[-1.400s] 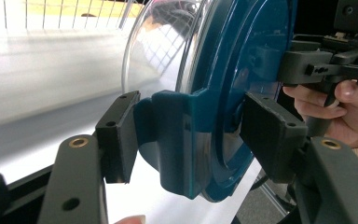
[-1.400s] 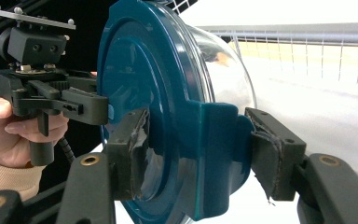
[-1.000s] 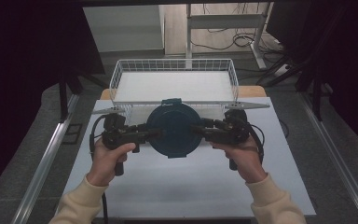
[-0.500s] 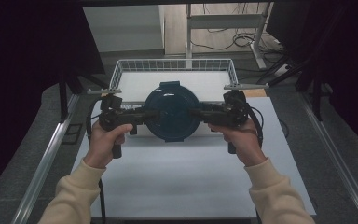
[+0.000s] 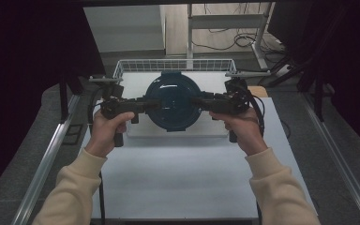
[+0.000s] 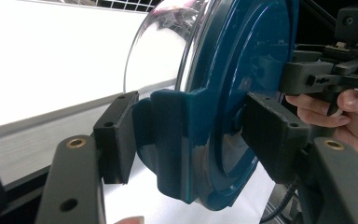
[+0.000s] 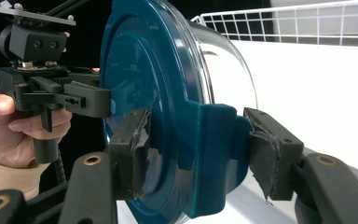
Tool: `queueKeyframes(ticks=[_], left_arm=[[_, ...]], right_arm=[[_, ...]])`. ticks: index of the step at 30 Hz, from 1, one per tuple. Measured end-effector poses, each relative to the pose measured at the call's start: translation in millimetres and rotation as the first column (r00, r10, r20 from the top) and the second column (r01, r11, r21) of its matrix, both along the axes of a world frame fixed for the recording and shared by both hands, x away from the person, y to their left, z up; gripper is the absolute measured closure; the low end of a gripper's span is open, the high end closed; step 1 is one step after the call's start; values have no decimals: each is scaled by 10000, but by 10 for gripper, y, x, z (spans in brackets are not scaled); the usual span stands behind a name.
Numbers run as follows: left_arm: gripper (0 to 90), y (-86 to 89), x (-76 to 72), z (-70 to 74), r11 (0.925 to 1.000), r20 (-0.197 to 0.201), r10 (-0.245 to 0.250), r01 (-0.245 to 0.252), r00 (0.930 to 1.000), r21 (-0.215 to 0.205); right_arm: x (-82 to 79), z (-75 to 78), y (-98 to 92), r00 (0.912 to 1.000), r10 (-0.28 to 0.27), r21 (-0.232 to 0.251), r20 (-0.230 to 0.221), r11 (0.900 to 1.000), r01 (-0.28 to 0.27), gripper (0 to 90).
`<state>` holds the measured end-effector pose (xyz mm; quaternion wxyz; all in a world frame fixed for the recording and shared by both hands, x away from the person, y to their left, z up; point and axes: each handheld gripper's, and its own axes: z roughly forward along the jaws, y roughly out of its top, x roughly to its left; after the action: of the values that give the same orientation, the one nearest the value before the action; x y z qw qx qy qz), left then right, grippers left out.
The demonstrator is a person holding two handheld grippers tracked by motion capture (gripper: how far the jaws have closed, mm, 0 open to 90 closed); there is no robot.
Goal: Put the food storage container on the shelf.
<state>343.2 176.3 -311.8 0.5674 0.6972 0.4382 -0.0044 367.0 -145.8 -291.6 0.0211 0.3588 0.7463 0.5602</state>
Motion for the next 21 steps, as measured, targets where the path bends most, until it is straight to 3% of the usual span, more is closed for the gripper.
queueKeyframes(ticks=[9, 21], left_arm=[[378, -46, 97, 138, 9999, 233, -11, 7, 9997, 149], [378, -51, 278, 243, 9999, 161, -35, 34, 9999, 110]], right_arm=[[82, 100, -41, 9999, -98, 161, 140, 9998, 95, 430], [236, 212, -45, 9998, -207, 197, 11, 9996, 207, 430]])
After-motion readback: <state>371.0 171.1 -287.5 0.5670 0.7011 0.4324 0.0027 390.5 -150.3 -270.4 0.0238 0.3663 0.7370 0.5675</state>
